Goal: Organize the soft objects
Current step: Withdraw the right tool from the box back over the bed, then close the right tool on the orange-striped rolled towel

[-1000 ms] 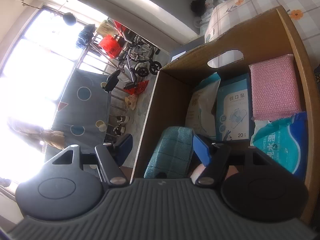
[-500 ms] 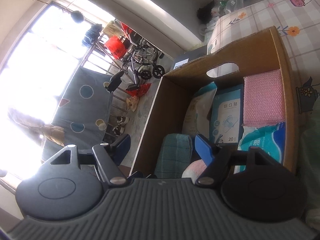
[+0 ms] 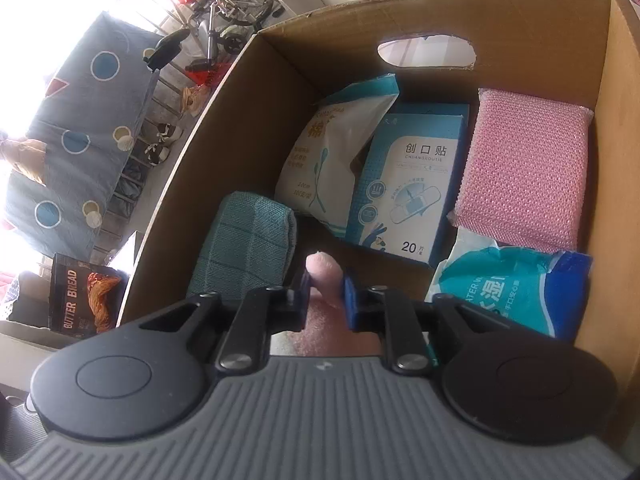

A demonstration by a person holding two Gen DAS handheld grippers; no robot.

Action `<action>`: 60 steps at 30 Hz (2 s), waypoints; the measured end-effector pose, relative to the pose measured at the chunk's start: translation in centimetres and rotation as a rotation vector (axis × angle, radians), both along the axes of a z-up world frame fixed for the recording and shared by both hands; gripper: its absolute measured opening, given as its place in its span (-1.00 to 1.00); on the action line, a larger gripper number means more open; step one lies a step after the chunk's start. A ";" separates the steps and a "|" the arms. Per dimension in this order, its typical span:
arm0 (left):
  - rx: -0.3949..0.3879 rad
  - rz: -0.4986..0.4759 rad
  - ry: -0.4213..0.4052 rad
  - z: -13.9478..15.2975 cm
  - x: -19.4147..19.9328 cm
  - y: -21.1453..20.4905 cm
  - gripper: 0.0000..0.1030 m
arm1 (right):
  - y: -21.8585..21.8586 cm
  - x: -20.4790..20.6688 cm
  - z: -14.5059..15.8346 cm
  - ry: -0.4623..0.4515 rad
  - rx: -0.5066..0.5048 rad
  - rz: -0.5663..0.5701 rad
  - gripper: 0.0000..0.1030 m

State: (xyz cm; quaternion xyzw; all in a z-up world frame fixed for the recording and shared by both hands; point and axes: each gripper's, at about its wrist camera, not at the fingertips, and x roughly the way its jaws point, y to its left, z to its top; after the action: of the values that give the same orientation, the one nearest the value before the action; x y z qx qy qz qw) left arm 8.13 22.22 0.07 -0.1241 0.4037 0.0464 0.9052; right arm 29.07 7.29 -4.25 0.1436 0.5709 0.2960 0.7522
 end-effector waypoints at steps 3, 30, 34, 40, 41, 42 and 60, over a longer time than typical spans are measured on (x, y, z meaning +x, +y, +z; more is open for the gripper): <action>-0.010 0.000 0.000 -0.1 0.2 -0.1 -0.12 | 0.0 0.2 0.9 -0.051 0.002 -0.012 -0.84; -0.029 -0.140 -0.194 4.4 -2.7 -6.2 0.64 | -19.2 -11.2 12.0 -0.329 0.315 -0.292 0.39; -0.046 -0.250 -0.230 5.1 -3.3 -9.7 0.70 | -27.5 -16.3 12.7 -0.370 0.302 -0.452 0.45; -0.079 -0.442 -0.242 4.6 -4.0 -16.7 0.71 | -36.8 -23.4 10.0 -0.356 0.193 -0.675 0.46; -0.085 -0.477 -0.233 4.2 -4.1 -17.9 0.71 | -37.7 -24.0 9.4 -0.342 0.181 -0.694 0.46; -0.091 -0.515 -0.222 3.7 -4.4 -19.3 0.71 | -38.8 -24.6 8.4 -0.324 0.161 -0.712 0.46; -0.178 -0.773 0.115 -7.4 -4.2 -31.9 0.33 | -45.3 -24.0 -4.3 -0.073 -0.129 -0.747 -0.15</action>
State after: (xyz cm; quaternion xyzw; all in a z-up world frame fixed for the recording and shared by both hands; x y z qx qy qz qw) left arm 3.93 -9.63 -7.31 -0.0382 0.4729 -0.3259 0.8177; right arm 5.07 -38.06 -8.55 0.2836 0.4694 -0.0304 0.8357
